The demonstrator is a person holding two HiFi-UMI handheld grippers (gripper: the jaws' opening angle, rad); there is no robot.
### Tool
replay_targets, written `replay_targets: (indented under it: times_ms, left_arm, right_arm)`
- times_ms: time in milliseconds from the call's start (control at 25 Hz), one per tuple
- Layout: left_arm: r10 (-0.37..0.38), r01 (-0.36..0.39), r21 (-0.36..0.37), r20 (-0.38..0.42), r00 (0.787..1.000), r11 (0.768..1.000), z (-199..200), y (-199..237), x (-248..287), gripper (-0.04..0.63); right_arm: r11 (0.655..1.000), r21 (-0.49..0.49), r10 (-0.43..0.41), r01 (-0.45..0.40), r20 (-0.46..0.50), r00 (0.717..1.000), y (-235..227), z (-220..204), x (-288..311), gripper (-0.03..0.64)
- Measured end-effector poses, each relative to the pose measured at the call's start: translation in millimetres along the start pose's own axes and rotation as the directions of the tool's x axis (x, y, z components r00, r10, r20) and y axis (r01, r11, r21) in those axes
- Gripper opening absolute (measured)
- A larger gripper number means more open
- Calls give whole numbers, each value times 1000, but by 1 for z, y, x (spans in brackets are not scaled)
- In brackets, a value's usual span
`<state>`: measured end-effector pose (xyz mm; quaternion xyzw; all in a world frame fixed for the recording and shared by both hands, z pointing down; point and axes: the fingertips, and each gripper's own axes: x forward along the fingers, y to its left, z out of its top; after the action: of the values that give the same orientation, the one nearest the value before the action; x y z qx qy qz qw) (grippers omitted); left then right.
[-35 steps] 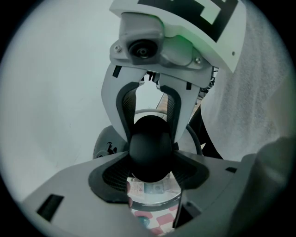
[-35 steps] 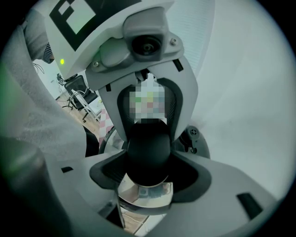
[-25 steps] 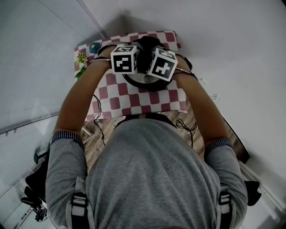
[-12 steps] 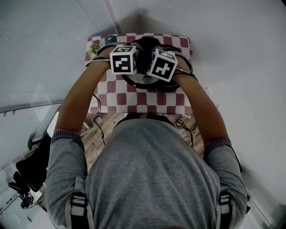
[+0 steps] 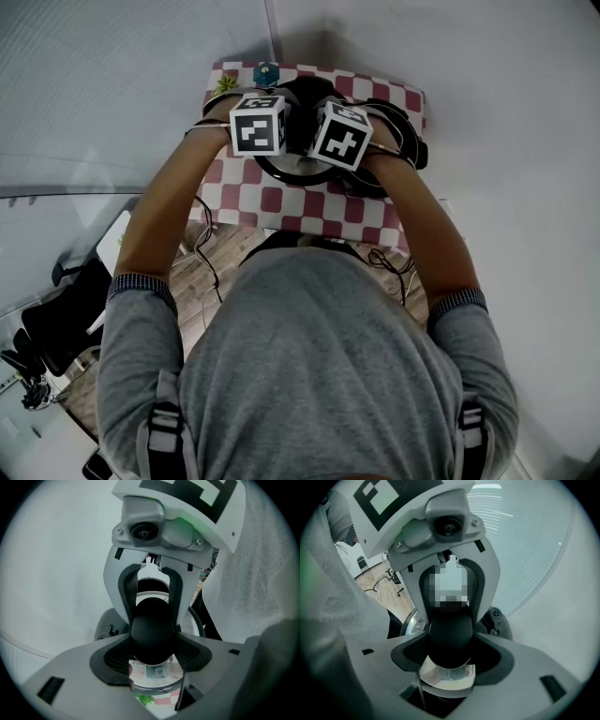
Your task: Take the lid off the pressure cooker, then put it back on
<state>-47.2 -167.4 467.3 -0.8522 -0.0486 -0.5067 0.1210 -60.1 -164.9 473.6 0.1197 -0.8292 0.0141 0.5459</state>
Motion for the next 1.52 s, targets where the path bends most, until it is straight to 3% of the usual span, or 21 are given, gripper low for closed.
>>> replay_targets:
  times_ms: [720, 1520]
  left_arm:
    - [35, -37, -126, -16, 999, 991, -77, -30, -18, 299]
    - [-21, 20, -177, -4, 1000, 984, -121, -67, 35, 299]
  right_arm:
    - [992, -103, 79, -79, -5, 997, 31, 60, 50, 291]
    - [984, -84, 153, -157, -49, 987, 65, 44, 120, 291]
